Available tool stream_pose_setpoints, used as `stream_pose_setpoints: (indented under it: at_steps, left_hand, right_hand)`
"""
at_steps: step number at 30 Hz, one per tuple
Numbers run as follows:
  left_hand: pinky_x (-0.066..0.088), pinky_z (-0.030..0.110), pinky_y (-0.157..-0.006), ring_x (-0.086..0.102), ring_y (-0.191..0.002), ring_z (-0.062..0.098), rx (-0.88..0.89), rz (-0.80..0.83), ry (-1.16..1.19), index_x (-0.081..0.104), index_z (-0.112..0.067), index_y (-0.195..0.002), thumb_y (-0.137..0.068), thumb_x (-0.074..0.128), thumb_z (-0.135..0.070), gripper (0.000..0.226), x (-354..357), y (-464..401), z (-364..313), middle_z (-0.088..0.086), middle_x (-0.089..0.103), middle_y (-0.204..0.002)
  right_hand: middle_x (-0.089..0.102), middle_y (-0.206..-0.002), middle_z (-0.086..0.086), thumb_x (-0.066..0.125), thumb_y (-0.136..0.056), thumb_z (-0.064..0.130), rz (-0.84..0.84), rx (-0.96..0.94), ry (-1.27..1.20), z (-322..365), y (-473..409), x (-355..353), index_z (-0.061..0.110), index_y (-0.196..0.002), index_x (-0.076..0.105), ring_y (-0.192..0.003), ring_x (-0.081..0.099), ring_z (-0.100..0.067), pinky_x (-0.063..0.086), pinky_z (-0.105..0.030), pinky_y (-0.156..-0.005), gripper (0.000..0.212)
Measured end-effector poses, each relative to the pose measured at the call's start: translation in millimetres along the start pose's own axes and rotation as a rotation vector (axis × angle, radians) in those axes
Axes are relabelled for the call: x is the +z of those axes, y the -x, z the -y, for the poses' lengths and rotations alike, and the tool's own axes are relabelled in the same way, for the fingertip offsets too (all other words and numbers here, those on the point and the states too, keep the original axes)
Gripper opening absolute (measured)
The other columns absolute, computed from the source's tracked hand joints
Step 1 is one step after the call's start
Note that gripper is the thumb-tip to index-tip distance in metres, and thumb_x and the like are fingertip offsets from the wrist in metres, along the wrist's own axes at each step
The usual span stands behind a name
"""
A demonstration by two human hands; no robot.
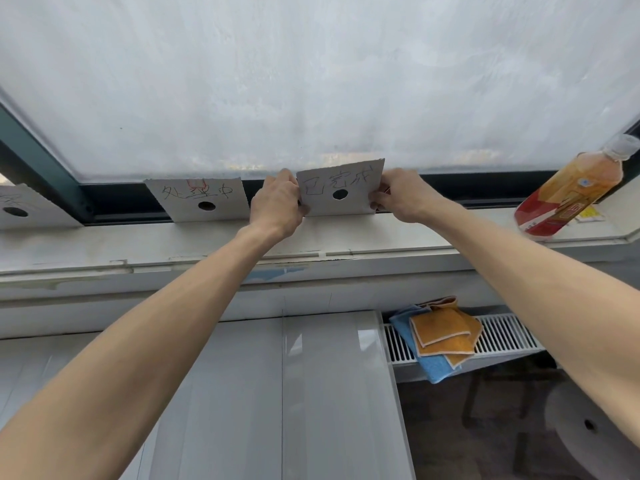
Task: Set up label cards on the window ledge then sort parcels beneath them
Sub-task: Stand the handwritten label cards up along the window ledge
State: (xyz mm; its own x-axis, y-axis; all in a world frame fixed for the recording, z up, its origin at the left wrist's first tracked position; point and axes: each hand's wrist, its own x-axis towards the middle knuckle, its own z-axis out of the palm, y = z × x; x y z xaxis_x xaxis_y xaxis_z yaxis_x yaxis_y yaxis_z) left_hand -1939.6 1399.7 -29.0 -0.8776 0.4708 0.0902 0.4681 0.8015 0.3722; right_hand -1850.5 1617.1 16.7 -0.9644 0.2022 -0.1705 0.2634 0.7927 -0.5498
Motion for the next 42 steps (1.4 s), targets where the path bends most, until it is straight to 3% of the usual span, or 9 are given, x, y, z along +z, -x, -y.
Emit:
stream_pose_setpoints:
  at_steps: [9,16,21,26,28,33,36,40,42]
  left_hand:
    - [0.038,0.036,-0.072,0.043,-0.111,0.024,0.023,0.024,-0.026,0.069,-0.005,-0.103,-0.092,0.068,-0.027,0.025,-8.6,-0.5,-3.8,-0.004,0.038,-0.109]
    - [0.037,0.036,-0.072,0.043,-0.110,0.021,0.017,0.028,0.007,0.070,-0.013,-0.110,-0.091,0.069,-0.030,0.025,-4.7,-3.3,-0.1,-0.008,0.036,-0.105]
    - [0.037,0.037,-0.071,0.043,-0.108,0.021,0.022,0.011,-0.005,0.067,-0.008,-0.108,-0.092,0.069,-0.030,0.027,-3.2,-2.1,-0.1,-0.008,0.034,-0.104]
    - [0.037,0.037,-0.071,0.043,-0.110,0.022,0.020,0.009,-0.006,0.067,-0.007,-0.106,-0.092,0.068,-0.030,0.027,-2.8,-1.7,-0.4,-0.008,0.033,-0.105]
    - [0.038,0.037,-0.073,0.043,-0.110,0.021,0.011,0.006,0.003,0.067,-0.008,-0.107,-0.092,0.068,-0.030,0.027,-2.0,-1.4,0.0,-0.008,0.035,-0.106]
    - [0.040,0.039,-0.075,0.043,-0.113,0.023,-0.028,0.010,0.016,0.065,-0.009,-0.113,-0.092,0.068,-0.028,0.029,-0.9,-0.9,-2.5,0.000,0.046,-0.119]
    - [0.040,0.039,-0.074,0.045,-0.114,0.024,-0.037,0.006,0.019,0.065,-0.008,-0.113,-0.091,0.069,-0.026,0.029,-1.6,-2.5,-2.3,0.002,0.048,-0.121]
    - [0.038,0.038,-0.073,0.046,-0.115,0.025,-0.032,0.015,-0.011,0.065,-0.007,-0.111,-0.092,0.067,-0.024,0.026,-1.7,-1.4,-6.5,0.003,0.049,-0.122]
    - [0.038,0.037,-0.072,0.046,-0.115,0.025,-0.017,0.024,-0.036,0.067,-0.007,-0.111,-0.092,0.066,-0.024,0.026,0.2,-1.6,-7.2,0.003,0.049,-0.122]
  right_hand:
    - [0.075,-0.090,-0.005,0.055,-0.094,0.010,-0.030,-0.035,-0.037,-9.2,-0.3,6.5,0.005,-0.095,0.071,-0.092,0.070,-0.028,0.055,-0.047,-0.090,0.016]
    - [0.072,-0.094,-0.004,0.064,-0.090,0.012,-0.040,-0.024,0.181,-18.9,-5.9,14.2,0.014,-0.096,0.074,-0.088,0.065,-0.026,0.054,-0.035,-0.082,0.011]
    - [0.068,-0.088,-0.010,0.060,-0.091,0.024,-0.016,-0.055,0.394,-16.9,-8.0,14.1,0.012,-0.086,0.066,-0.081,0.063,-0.034,0.055,-0.043,-0.076,0.015]
    - [0.062,-0.080,-0.012,0.056,-0.094,0.020,-0.087,-0.118,0.449,-21.3,-0.1,22.1,0.009,-0.077,0.053,-0.074,0.056,-0.038,0.046,-0.039,-0.064,0.021]
    - [0.063,-0.080,-0.011,0.057,-0.094,0.021,-0.090,-0.121,0.443,-23.5,-2.1,23.3,0.011,-0.075,0.052,-0.074,0.056,-0.037,0.045,-0.039,-0.064,0.022]
    - [0.073,-0.088,-0.007,0.067,-0.088,0.022,0.039,-0.039,0.269,-21.3,-12.8,10.4,0.017,-0.083,0.075,-0.079,0.068,-0.026,0.058,-0.038,-0.076,0.011]
    - [0.074,-0.085,-0.008,0.068,-0.087,0.015,0.039,-0.044,0.195,-18.6,-13.1,3.1,0.010,-0.083,0.075,-0.072,0.064,-0.020,0.053,-0.031,-0.070,0.008]
    - [0.075,-0.089,-0.002,0.074,-0.084,0.013,-0.006,-0.024,0.096,-20.0,-13.1,6.9,0.013,-0.088,0.075,-0.088,0.070,-0.022,0.058,-0.036,-0.082,0.004]
    - [0.070,-0.086,-0.003,0.071,-0.084,0.017,-0.014,-0.010,0.157,-19.4,-14.1,12.6,0.014,-0.084,0.070,-0.084,0.067,-0.027,0.056,-0.037,-0.075,0.004]
